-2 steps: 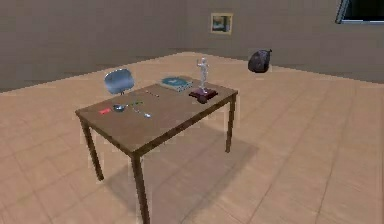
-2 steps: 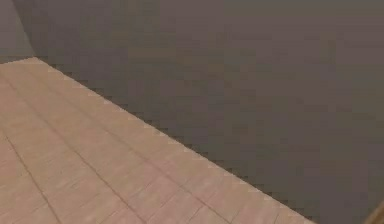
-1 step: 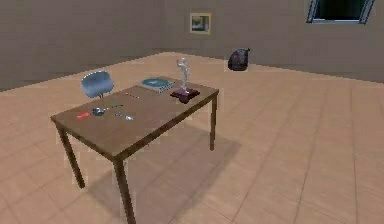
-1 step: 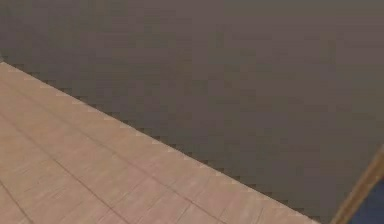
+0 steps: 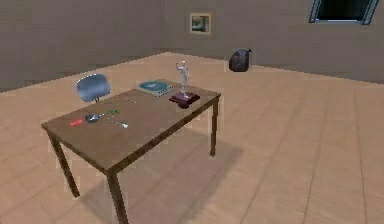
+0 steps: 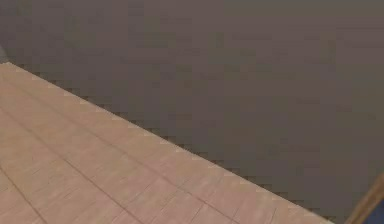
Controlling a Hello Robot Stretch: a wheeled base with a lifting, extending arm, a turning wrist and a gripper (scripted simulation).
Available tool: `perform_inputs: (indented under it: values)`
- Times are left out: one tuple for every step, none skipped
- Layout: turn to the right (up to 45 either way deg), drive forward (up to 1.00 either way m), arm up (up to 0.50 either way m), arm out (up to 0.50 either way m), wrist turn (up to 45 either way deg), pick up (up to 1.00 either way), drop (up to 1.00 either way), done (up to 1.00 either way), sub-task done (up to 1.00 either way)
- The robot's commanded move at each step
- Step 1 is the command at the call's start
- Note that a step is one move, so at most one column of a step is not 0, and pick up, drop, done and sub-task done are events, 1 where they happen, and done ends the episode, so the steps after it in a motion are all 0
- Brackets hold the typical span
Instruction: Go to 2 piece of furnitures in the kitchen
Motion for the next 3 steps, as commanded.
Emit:
perform_inputs:
  values:
    - [-12.0,0.00,0.00,0.00,0.0,0.00,0.00,0.00,0.00]
    - [0.0,0.00,0.00,0.00,0.0,0.00,0.00,0.00,1.00]
    - [-45.0,0.00,0.00,0.00,0.0,0.00,0.00,0.00,0.00]
